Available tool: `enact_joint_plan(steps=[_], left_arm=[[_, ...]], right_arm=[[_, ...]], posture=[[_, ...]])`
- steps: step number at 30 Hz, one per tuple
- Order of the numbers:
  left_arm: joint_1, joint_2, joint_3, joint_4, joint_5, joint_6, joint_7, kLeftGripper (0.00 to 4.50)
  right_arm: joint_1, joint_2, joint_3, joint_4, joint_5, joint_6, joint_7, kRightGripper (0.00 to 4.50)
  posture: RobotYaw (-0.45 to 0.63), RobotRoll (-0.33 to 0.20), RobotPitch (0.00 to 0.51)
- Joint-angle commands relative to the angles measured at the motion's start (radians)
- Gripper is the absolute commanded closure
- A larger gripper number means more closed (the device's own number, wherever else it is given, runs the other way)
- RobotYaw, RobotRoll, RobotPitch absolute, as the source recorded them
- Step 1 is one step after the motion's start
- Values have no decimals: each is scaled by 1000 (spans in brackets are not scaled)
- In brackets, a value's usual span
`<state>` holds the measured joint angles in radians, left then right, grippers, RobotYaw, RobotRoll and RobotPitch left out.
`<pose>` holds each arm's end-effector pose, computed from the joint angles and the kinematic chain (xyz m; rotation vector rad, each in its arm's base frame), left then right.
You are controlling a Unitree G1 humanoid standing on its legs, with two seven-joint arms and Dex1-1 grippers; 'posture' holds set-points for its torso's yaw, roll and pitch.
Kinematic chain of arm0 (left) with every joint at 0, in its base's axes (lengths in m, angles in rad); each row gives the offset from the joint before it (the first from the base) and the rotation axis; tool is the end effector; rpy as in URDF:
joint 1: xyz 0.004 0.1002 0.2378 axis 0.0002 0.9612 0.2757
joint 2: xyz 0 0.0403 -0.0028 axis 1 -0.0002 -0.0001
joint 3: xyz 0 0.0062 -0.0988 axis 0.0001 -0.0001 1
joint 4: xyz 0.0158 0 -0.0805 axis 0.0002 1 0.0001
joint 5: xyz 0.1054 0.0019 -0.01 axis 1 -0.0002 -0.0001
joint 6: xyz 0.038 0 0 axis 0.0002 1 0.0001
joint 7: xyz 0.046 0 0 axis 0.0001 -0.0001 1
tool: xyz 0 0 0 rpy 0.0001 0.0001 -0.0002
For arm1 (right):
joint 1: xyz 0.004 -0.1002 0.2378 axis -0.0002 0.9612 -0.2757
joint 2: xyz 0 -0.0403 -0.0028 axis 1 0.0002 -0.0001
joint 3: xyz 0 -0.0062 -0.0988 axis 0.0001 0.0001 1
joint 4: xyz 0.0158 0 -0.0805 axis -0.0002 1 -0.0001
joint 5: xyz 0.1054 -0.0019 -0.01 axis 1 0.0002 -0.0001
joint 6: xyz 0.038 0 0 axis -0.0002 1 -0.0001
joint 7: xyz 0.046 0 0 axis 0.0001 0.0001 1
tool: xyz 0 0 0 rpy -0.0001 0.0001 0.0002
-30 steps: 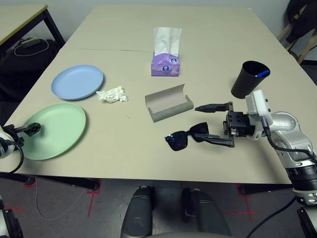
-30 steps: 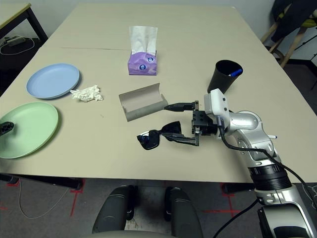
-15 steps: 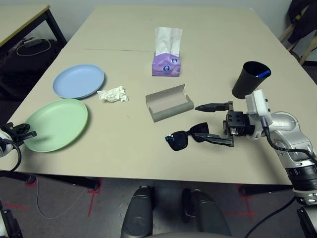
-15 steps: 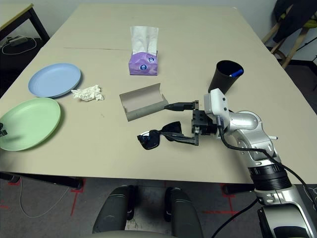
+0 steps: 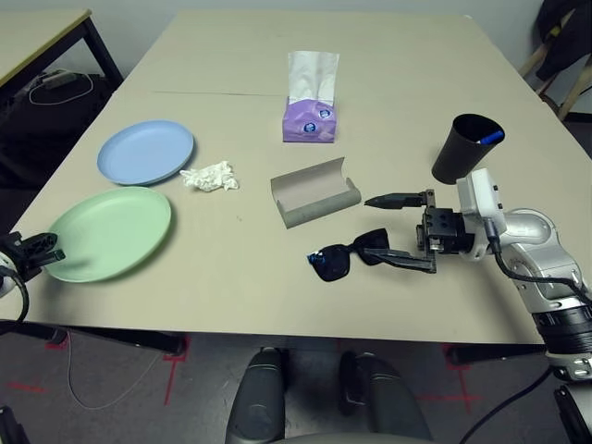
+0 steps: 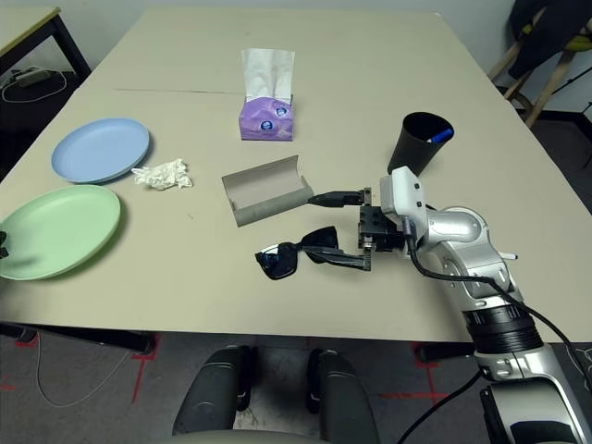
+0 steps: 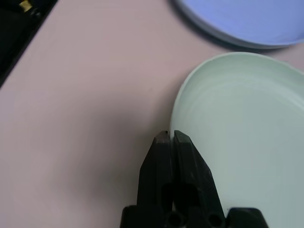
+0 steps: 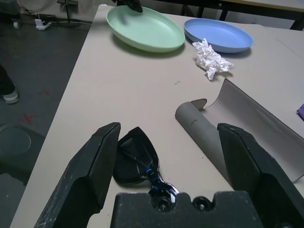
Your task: Organize and tidy the items on the table.
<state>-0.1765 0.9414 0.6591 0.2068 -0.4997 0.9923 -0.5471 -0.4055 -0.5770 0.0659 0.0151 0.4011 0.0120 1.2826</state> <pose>0.1751 0.3982 0.1903 -0.1620 0.4637 0.1437 0.2709 -0.2141 0.1636 -0.3852 -0.1765 1.3915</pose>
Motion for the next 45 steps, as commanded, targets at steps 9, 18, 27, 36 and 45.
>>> enact_joint_plan(steps=[9, 18, 27, 36, 45], left_arm=[[-93, -55, 104, -113, -74, 102, 105, 4474], [-358, -53, 21, 133, 8, -46, 203, 4474], [-607, -219, -97, 372, 130, -338, 413, 4474], [-760, -290, -131, 641, 183, -572, 536, 4474], [-815, -291, -118, 747, 195, -728, 677, 4474]], right_arm=[[1, 0, 8, 8, -3, -10, 7, 0], [2, 3, 8, -2, -5, -7, -1, 0], [-7, 10, 4, -14, -6, 8, -33, 0], [5, 79, -63, -19, 39, 106, -213, 0], [37, 106, -66, -83, 60, 146, -275, 0]], posture=[[138, 0, 132], [133, 0, 132], [125, 0, 132], [117, 0, 133], [116, 0, 132]])
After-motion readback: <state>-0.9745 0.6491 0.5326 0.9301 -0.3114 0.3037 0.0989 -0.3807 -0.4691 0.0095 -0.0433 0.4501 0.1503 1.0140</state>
